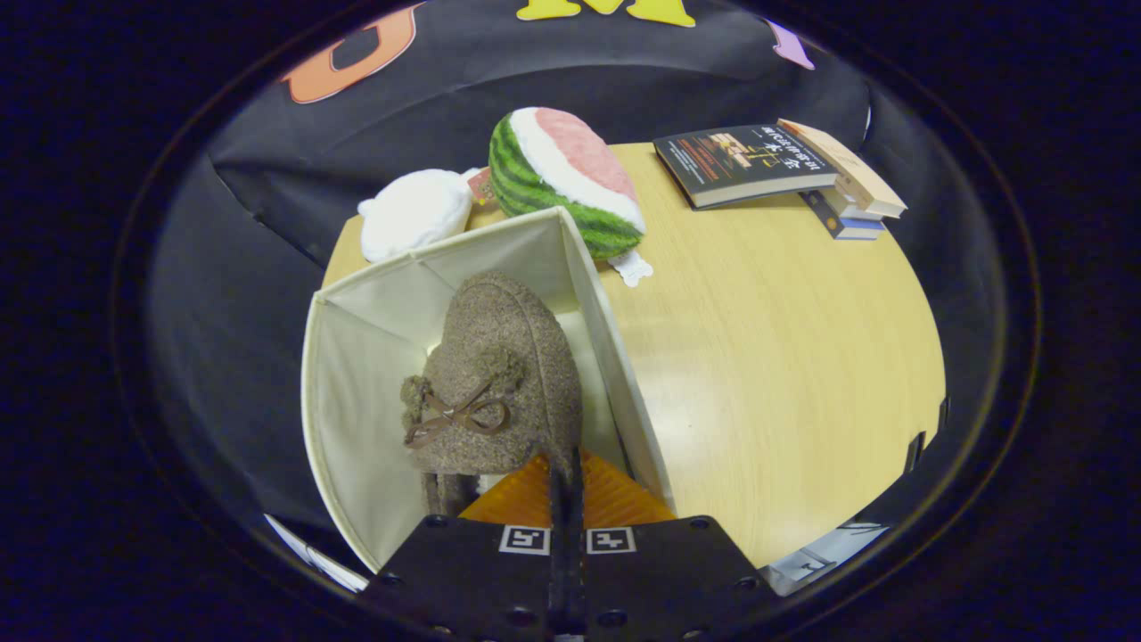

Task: Open the storage box then place both shoes into the box .Put the left shoe in first, then the right shoe, with the right side of both shoes facing outward in a uniform manner.

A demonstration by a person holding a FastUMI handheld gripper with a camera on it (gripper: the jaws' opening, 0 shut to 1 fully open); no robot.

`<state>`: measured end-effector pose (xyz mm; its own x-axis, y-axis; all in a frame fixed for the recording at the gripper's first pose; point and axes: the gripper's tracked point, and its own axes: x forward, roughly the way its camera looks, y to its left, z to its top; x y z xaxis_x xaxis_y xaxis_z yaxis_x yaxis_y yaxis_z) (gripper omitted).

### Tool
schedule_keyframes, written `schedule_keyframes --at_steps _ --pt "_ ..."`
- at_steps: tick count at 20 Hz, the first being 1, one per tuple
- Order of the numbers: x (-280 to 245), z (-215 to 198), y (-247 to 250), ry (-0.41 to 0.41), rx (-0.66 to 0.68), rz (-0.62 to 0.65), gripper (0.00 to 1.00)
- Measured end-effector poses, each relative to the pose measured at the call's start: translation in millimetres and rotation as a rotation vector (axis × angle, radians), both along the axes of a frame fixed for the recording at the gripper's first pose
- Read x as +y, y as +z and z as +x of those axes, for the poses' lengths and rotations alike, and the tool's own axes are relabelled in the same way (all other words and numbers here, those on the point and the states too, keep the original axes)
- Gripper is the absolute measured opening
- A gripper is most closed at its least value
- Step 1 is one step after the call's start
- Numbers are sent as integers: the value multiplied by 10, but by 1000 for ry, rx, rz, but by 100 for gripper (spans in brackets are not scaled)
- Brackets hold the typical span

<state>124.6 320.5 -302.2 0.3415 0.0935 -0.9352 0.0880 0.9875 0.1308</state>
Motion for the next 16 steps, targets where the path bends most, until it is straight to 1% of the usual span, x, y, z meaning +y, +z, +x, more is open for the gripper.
schedule_keyframes --at_steps 2,4,5,6,7,8,10,11,12,13,14,16 --pt "-8 29 -27 5 -20 -36 0" --pt "6 55 -33 6 -35 -41 1" --pt "40 45 -21 10 -36 -29 3" --pt "57 59 -6 23 -42 -24 12" --pt "63 92 27 45 -58 -28 12" --pt "53 120 64 63 -84 -35 8" --pt "63 164 204 84 -131 -45 10" --pt "56 167 259 98 -151 -53 16" --pt "59 152 331 116 -172 -61 27" --pt "90 149 413 142 -199 -58 31" --pt "98 137 515 162 -232 -61 31" --pt "39 94 777 166 -310 -74 30"
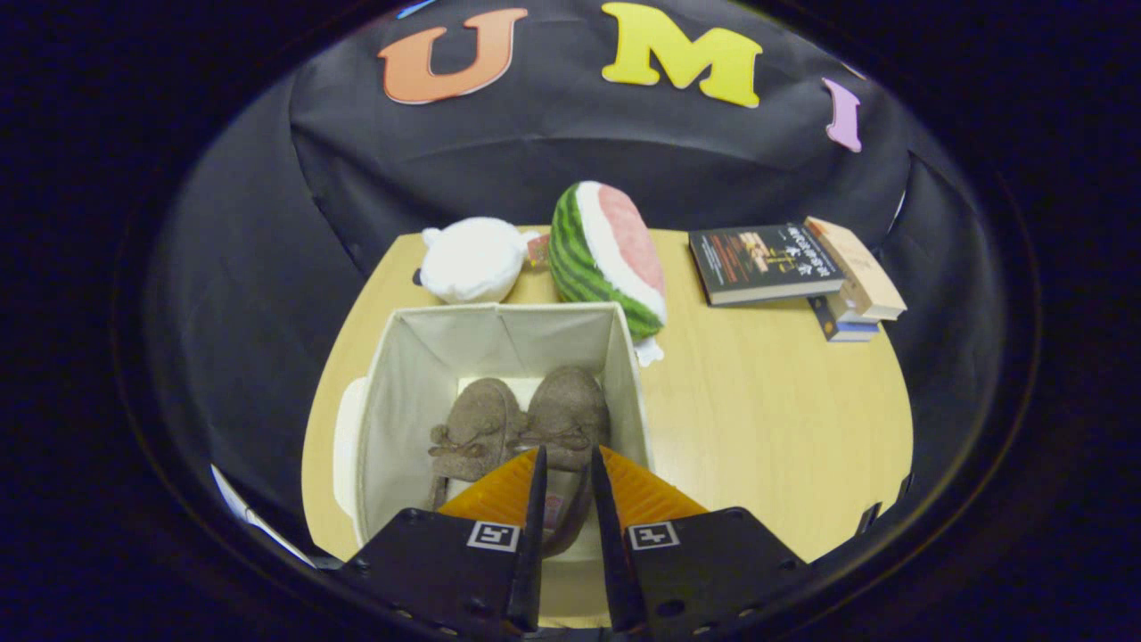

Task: Open the storage box then place both shoes into the box .Put the left shoe in first, then the right shoe, with the right side of both shoes facing outward in a uniform manner.

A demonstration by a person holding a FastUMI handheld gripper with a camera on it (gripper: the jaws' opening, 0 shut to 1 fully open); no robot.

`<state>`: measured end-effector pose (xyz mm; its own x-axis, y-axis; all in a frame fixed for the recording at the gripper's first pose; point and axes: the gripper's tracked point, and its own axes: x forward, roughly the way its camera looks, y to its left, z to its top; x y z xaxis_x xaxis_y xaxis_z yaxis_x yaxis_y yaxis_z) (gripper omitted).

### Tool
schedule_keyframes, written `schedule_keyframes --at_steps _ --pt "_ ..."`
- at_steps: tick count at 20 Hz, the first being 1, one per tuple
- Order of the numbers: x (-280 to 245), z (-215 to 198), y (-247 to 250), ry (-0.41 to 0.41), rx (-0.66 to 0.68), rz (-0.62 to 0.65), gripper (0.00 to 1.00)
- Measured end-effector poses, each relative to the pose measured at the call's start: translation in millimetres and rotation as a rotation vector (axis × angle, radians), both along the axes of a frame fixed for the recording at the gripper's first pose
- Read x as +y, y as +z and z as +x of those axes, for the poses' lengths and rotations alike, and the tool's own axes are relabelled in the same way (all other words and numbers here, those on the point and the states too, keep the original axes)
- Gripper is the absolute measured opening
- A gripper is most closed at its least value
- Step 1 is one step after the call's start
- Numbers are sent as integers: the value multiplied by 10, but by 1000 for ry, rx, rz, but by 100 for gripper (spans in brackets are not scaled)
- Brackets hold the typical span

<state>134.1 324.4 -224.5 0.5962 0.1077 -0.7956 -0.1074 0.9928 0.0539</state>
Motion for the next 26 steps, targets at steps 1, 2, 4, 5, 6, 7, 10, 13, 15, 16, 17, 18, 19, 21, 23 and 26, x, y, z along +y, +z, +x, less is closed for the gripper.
schedule_keyframes --at_steps 1,2,4,5,6,7,10,13,15,16,17,18,19,21,23,26 --pt "-6 -25 142 1 -39 13 30" --pt "-26 -49 291 3 -80 22 35" --pt "-98 -85 620 24 -176 23 37" --pt "-155 -121 777 34 -227 17 38" --pt "-220 -176 930 39 -274 17 38" --pt "-279 -218 1061 45 -318 24 38" --pt "-579 -365 1441 35 -434 39 53" --pt "-950 -498 1747 51 -541 47 73" --pt "-1202 -568 1911 66 -608 31 87" --pt "-1335 -609 1974 66 -636 28 95" --pt "-1457 -650 1993 62 -652 27 96" --pt "-1578 -690 2028 59 -662 30 96" --pt "-1695 -734 2067 63 -676 34 95" --pt "-1998 -811 2184 56 -718 28 95" --pt "-2327 -867 2281 21 -769 14 95" --pt "-2741 -1011 2298 -25 -799 20 95"
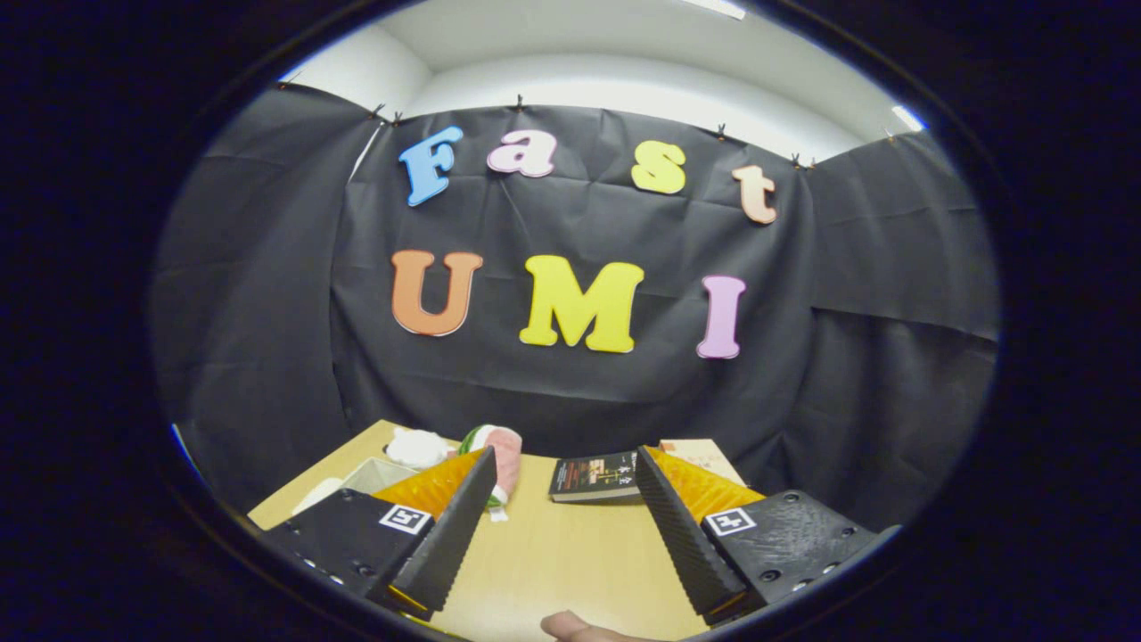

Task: Open the storage box then place both shoes into the box .Put the left shoe in first, then the right shoe, with the right side of both shoes facing outward in a uniform manner.

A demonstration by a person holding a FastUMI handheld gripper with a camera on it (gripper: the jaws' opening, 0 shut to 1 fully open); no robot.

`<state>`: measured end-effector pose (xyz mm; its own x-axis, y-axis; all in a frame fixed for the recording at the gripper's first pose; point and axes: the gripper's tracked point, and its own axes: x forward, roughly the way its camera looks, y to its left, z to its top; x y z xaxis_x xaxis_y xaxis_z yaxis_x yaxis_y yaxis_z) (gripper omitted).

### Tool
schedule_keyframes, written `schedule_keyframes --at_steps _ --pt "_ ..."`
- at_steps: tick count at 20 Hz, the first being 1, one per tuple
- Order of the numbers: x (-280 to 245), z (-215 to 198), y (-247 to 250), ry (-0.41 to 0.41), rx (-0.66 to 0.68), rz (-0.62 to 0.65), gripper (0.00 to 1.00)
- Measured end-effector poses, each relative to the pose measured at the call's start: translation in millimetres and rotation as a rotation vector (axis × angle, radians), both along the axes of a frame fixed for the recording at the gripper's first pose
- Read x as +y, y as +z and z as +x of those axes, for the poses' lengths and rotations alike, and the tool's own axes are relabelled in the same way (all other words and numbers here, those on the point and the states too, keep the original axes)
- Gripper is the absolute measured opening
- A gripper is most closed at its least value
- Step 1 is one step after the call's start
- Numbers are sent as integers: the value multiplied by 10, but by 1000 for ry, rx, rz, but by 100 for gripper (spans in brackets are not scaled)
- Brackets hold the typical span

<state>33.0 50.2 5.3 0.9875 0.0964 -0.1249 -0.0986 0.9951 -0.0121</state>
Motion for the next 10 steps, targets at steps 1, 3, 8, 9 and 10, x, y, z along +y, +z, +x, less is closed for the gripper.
schedule_keyframes --at_steps 1,3,8,9,10 --pt "-138 -47 21 -19 -12 11 95" --pt "-331 -153 10 -43 -24 49 96" --pt "-611 -368 -125 -81 5 48 95" --pt "-632 -384 -129 -83 1 41 95" --pt "-652 -386 -110 -90 -3 41 95"
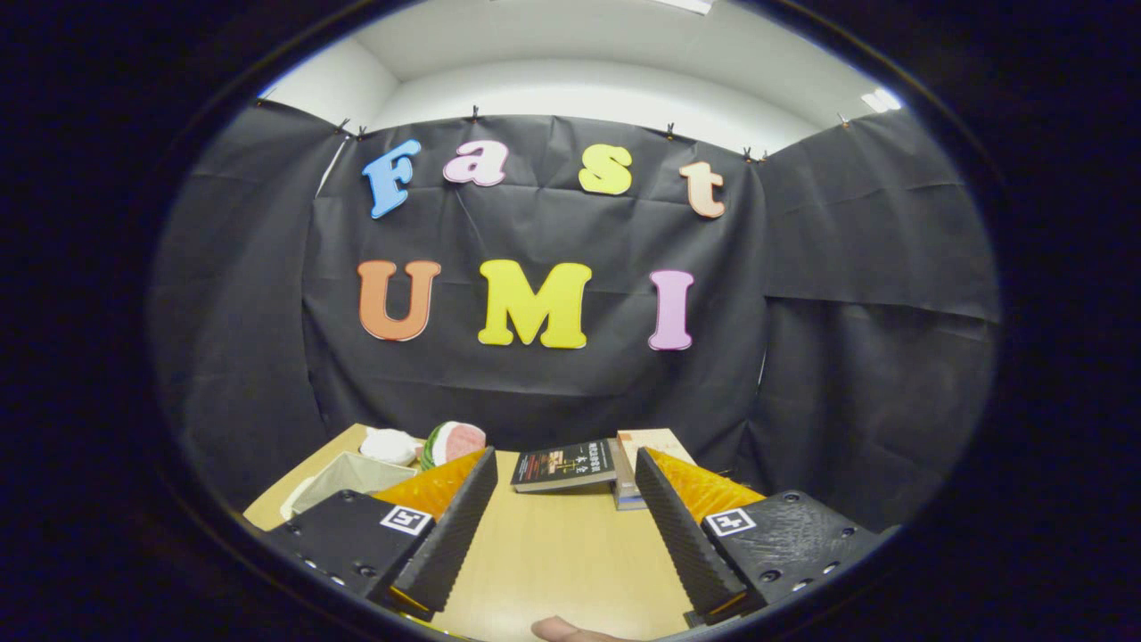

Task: Open the storage box then place both shoes into the box .Put the left shoe in first, then the right shoe, with the right side of both shoes facing outward in a uniform manner.

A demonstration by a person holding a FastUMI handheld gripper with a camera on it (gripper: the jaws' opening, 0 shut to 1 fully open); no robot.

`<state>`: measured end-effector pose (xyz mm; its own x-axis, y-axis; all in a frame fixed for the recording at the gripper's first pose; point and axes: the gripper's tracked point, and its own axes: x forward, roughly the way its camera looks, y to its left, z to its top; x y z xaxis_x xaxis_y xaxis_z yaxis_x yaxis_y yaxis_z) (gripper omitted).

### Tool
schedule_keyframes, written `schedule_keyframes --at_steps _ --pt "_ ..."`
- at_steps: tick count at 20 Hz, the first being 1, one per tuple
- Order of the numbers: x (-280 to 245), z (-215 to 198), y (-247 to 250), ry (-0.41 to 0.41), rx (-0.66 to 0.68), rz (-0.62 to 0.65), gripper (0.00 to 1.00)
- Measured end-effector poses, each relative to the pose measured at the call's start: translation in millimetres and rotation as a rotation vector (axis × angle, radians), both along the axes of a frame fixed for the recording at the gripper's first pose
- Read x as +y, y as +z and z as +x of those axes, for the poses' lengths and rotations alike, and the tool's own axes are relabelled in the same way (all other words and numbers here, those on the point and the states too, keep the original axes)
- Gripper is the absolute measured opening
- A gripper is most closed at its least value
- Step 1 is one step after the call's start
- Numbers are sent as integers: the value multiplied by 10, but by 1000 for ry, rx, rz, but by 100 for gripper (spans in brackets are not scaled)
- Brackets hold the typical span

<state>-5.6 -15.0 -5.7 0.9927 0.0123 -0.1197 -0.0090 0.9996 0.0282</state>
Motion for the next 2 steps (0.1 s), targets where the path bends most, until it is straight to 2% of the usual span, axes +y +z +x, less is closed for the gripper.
schedule_keyframes --at_steps 2 --pt "20 4 1 2 -1 19 95"
